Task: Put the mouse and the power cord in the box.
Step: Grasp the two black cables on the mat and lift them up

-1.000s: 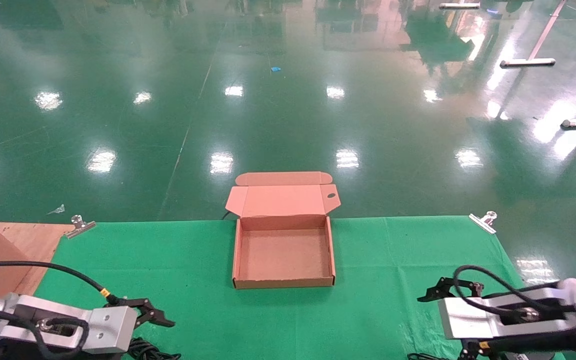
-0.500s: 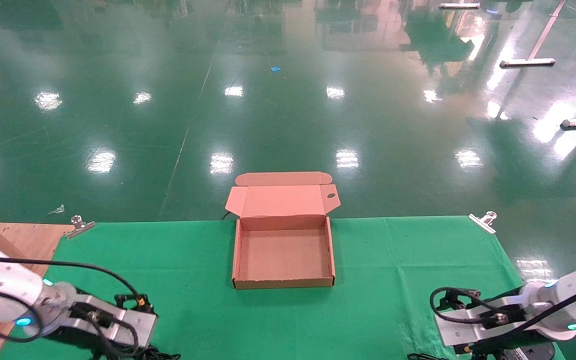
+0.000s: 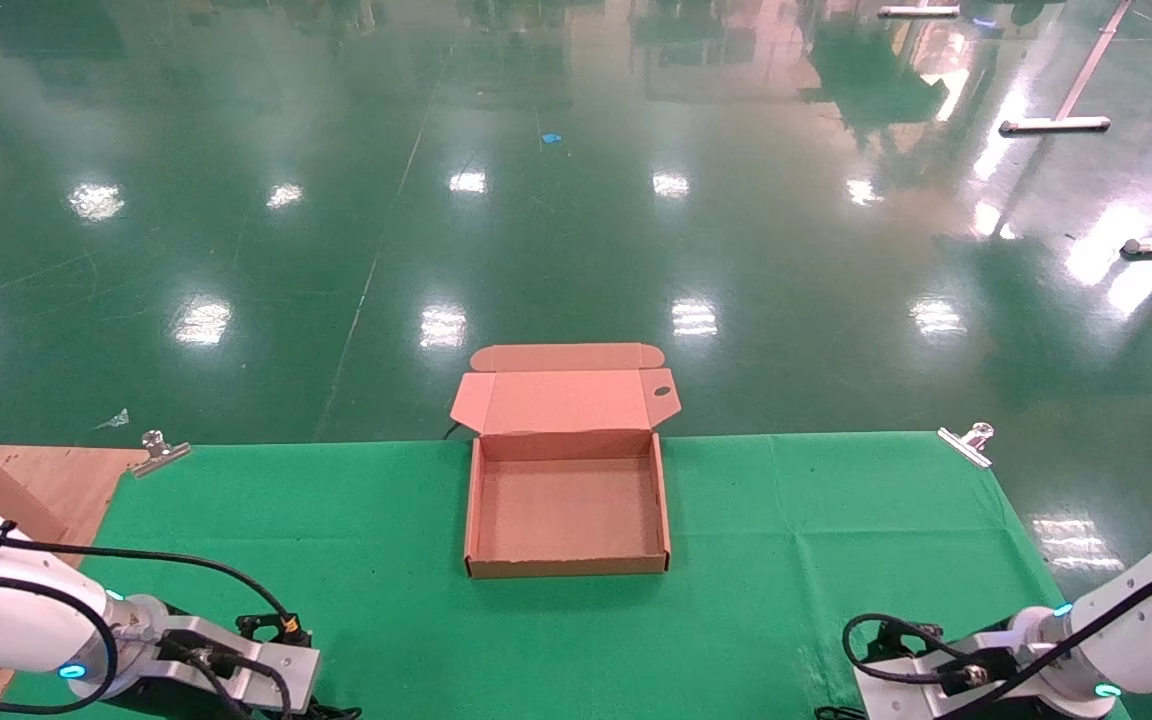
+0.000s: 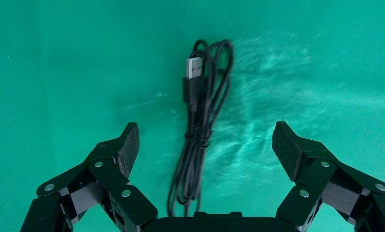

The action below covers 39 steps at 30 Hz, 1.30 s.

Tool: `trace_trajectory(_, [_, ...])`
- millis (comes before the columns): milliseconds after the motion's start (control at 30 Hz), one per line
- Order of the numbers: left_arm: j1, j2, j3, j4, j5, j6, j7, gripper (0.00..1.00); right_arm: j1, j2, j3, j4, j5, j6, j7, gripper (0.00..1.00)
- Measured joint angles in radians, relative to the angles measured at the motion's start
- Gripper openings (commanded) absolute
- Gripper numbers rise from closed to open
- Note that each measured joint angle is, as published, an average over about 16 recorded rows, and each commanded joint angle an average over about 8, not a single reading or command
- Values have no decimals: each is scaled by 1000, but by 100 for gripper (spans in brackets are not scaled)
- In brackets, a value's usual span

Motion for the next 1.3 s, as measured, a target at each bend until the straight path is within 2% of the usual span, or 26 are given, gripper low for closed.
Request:
trace_trajectory(33, [-1, 5, -1, 15, -1, -4, 8, 100, 1, -3, 1, -14, 2, 3, -9, 100])
trace_trajectory(67, [-3, 9, -1, 29, -2, -8, 15, 96, 2, -6, 1, -27, 3, 5, -17, 100])
trace_trajectory(100, [-4, 13, -2, 42, -2, -12, 22, 83, 4, -8, 2, -40, 4, 8, -25, 93])
trace_trajectory(300, [-18, 32, -3, 110, -4, -28, 59, 8, 17, -23, 6, -100, 14, 15, -66, 18])
trace_trajectory(333, [-20, 34, -3, 120, -4, -30, 64, 0, 20, -25, 7, -108, 16, 15, -72, 5])
trace_trajectory(367, [-23, 36, -3, 129, -4, -32, 70, 0, 23, -27, 8, -116, 17, 15, -78, 0])
trace_trajectory(1300, [-61, 53, -11, 277, -13, -53, 164, 0, 69, -66, 17, -247, 37, 10, -167, 0])
